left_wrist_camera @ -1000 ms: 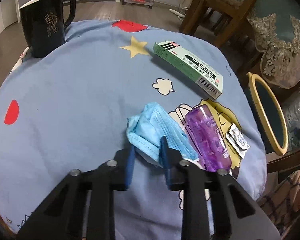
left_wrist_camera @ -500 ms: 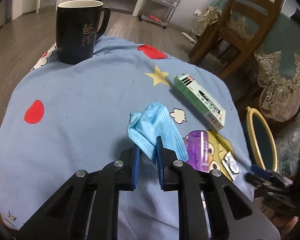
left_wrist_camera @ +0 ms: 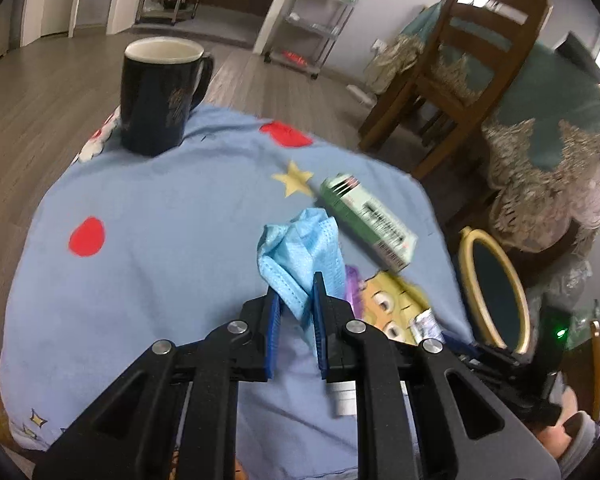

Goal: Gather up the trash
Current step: 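Carry the silver wrapper and blue mask over the bin with both tools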

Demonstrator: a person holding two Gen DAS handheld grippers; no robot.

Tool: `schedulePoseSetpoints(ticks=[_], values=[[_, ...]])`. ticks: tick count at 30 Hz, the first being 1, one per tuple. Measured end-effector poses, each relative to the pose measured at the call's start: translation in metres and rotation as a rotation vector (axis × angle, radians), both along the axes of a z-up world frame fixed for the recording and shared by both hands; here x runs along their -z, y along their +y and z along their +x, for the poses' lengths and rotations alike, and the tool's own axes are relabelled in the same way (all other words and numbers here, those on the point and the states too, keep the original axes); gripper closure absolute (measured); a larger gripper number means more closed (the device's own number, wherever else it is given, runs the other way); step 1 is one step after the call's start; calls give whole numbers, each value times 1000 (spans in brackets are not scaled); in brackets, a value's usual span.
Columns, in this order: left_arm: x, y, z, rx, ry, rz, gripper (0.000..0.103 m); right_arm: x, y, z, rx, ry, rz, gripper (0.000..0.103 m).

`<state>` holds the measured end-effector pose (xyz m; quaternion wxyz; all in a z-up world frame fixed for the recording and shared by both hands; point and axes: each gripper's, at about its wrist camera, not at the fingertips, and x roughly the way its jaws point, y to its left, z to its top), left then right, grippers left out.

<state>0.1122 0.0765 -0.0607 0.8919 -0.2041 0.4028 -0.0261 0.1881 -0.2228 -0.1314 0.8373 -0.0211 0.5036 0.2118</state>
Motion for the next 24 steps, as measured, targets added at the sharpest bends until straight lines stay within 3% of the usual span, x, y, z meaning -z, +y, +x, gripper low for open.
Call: schedulePoseSetpoints(ticks=[7, 14, 24], values=[[-24, -7, -3, 19, -88, 13, 90, -11, -20, -8, 31, -9, 71, 79], [-27, -12, -5, 35, -84, 6, 90, -26, -32, -13, 38, -37, 100, 79], [-34, -51, -3, 132, -85, 25, 90, -80, -75, -28, 71, -146, 150, 79]])
